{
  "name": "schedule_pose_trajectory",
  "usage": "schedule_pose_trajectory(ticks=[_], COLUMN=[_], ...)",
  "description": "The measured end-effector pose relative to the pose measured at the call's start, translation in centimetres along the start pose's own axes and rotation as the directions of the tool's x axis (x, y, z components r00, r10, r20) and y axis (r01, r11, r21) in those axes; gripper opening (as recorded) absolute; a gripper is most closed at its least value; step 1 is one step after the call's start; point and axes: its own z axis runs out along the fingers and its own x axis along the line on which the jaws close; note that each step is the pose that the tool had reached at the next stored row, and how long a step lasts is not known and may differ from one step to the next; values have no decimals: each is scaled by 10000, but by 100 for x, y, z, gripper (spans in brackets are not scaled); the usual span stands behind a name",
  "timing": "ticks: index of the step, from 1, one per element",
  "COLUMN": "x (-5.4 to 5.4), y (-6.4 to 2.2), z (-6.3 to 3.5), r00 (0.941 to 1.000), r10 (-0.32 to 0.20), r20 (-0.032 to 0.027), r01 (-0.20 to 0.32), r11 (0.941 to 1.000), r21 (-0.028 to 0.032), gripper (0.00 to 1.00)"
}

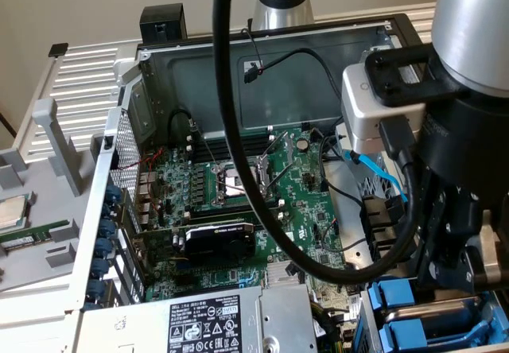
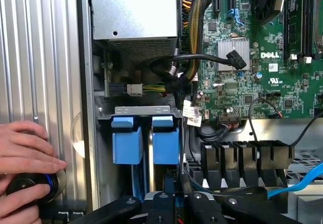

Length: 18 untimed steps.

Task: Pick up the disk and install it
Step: 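Insert the second disk wire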

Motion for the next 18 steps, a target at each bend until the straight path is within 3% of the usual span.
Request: schedule_pose_trajectory(ticks=[10,13,14,18], x=[0,-1,0,1], y=[-1,-1,-2,-7], z=[2,-5,-19,-120], r00=[10000,10000,10000,10000], r10=[-1,0,-1,0], r20=[6,7,2,3], r01=[1,0,1,0], r11=[10000,10000,10000,10000], r21=[4,1,0,0], gripper=[16,24,31,31])
